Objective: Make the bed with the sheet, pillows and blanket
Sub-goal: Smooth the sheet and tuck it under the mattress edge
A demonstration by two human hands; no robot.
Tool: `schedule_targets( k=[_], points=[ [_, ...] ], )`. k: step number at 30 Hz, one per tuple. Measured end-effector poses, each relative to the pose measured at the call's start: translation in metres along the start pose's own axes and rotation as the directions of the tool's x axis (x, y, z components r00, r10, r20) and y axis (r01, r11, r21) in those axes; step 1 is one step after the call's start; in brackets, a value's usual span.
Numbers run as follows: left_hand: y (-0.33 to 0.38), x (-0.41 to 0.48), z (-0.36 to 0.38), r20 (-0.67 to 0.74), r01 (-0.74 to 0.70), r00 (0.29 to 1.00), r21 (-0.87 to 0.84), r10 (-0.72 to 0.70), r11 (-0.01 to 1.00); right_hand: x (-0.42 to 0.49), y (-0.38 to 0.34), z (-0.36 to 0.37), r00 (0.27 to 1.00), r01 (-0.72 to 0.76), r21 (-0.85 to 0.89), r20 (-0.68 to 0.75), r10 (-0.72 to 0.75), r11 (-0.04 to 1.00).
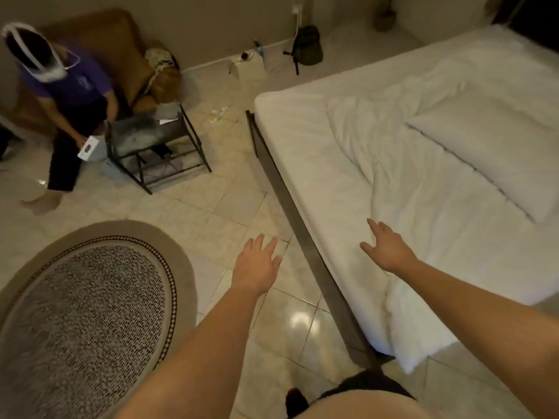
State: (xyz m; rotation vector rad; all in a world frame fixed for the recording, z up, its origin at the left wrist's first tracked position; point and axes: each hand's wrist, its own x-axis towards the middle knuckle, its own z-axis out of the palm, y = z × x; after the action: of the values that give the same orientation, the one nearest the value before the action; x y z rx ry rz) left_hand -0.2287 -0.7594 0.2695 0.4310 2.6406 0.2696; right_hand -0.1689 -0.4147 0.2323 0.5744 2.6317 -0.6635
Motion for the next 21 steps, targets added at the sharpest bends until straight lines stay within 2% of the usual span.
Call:
schedule_targets(
  k=[8, 14, 21],
  points=[
    [-0.04, 0.073, -0.047, 0.025, -0.116, 0.993, 0.036, 0.115, 0.993, 0.027, -0.047, 0.003, 0.992, -0.113, 0.1, -0.044, 0.118, 0.989],
    [-0.079, 0.173, -0.083, 0.073, -0.188, 0.98, 0.068, 0.183, 0.98, 0.109, -0.076, 0.006, 0.975, -0.207, 0.139, -0.053, 0.216, 0.968],
    [-0.13, 0.325, -0.16, 0.065, -0.269, 0.963, 0.135, 0.262, 0.954, 0.218, -0.146, -0.016, 0.953, -0.281, 0.151, -0.073, 0.294, 0.948]
  ],
)
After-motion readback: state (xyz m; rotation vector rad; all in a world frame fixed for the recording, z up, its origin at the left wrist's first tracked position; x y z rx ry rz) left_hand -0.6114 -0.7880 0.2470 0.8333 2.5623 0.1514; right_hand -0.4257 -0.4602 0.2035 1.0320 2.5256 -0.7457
